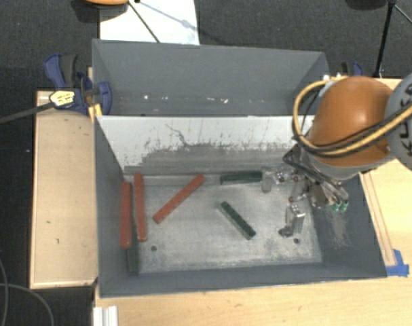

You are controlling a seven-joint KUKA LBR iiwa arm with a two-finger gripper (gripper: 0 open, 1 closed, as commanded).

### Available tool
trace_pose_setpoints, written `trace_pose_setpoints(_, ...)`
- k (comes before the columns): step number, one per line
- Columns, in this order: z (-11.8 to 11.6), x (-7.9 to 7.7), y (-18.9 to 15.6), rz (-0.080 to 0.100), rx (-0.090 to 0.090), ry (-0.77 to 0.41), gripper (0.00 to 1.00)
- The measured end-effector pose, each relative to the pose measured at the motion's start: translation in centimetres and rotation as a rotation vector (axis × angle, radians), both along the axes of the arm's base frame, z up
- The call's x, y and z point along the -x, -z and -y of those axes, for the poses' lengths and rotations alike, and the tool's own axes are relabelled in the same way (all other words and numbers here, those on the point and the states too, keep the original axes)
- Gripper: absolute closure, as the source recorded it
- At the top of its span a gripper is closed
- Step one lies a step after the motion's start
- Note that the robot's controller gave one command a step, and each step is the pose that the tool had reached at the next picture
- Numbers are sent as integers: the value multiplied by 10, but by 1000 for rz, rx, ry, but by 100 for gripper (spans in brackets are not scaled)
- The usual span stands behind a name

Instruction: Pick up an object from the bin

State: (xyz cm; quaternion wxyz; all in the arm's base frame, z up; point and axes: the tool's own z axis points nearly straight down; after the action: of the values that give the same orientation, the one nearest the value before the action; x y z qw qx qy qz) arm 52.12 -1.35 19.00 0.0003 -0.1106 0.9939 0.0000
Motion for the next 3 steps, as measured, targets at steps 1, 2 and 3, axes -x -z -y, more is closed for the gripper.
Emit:
trace_pose_setpoints(1, -8, -15, 55, 8, -2, 12, 0)
trace_pose_setpoints(2, -13, 25, 100, 2, 0, -90, 0)
trace_pose_setpoints(3, 12, -18, 119, 1, -1, 104, 100)
